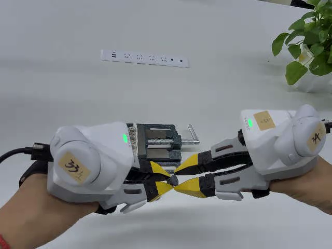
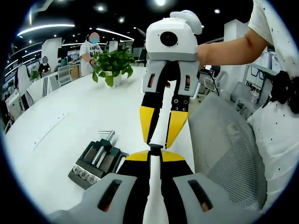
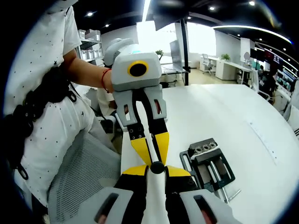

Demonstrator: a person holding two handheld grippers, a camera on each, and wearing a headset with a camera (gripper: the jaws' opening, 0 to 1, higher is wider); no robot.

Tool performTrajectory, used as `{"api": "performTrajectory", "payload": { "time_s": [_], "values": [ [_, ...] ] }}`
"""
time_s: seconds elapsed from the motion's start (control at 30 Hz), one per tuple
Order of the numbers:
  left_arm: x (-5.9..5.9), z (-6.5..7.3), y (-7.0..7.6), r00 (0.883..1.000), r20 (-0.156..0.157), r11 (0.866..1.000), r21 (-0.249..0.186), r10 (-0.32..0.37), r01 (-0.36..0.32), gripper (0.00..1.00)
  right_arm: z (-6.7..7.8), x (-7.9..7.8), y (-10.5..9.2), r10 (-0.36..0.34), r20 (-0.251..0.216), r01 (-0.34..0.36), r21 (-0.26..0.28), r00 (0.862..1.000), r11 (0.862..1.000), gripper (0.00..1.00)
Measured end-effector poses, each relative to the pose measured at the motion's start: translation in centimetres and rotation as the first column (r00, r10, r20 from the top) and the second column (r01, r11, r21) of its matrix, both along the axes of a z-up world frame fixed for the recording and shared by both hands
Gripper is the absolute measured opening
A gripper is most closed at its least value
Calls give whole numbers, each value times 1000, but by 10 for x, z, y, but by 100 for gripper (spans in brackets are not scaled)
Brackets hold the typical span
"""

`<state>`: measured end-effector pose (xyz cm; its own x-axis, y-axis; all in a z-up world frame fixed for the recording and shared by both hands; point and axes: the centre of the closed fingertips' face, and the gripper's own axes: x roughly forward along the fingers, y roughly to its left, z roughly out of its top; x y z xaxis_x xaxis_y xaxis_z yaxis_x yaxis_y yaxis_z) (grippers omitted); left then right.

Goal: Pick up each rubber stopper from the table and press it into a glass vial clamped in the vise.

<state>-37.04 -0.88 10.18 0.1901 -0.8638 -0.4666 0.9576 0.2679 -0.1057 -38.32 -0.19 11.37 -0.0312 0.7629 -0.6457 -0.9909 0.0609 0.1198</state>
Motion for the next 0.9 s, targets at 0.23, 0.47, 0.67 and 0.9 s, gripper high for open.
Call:
{"api": "performTrajectory", "payload": {
  "time_s": [0.23,0.47,0.67,0.9],
  "values": [
    [-1,2,-1,1000,2,1000,6,-7,7,4,0,-1,1,5,1,-5,-2,1000,1000,7],
    [-2,3,0,1000,2,1000,10,-10,10,4,-1,-1,2,12,5,-12,-4,1000,1000,7],
    [-2,2,0,1000,-5,1000,14,-14,14,4,-2,-2,3,23,13,-23,-14,1000,1000,6],
    [-3,1,1,1000,0,1000,14,-16,16,4,-2,-2,4,23,11,-22,-18,1000,1000,6]
  ]
}}
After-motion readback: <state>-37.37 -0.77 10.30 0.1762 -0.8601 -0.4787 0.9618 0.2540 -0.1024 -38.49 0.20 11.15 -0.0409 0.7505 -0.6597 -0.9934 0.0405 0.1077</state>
